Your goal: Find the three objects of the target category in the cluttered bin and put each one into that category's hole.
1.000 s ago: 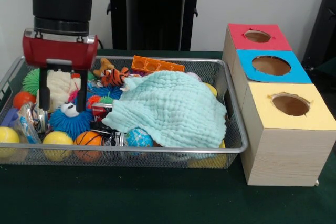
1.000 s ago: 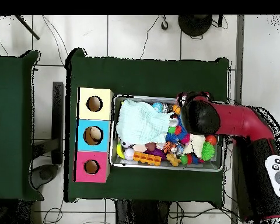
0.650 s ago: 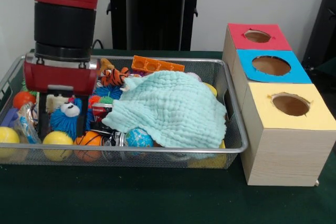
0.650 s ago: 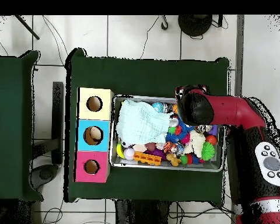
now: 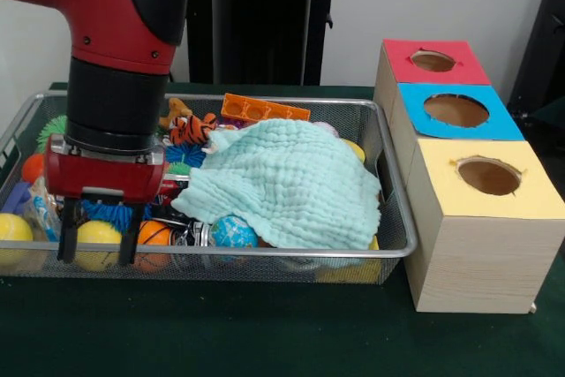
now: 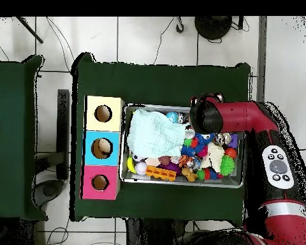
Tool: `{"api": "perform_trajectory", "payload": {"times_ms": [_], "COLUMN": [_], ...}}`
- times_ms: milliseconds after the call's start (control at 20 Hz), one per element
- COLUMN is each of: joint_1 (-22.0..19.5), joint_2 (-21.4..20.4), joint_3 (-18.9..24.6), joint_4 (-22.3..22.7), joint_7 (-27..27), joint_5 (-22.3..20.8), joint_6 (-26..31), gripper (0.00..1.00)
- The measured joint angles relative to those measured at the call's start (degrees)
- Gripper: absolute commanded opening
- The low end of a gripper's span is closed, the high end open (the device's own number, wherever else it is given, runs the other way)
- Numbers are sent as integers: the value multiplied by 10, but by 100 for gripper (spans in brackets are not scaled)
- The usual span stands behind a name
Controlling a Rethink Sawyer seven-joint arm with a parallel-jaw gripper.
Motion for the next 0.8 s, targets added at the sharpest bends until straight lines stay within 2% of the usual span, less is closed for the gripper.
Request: {"api": "perform_trajectory", "payload": {"times_ms": [250,800], "joint_1": [10,10], "joint_2": [-11,-34], "joint_3": [-29,-52], "joint_4": [-6,-37], "joint_7": [0,0], "joint_5": [-7,-8], "joint_6": [1,23], "gripper": [100,100]}}
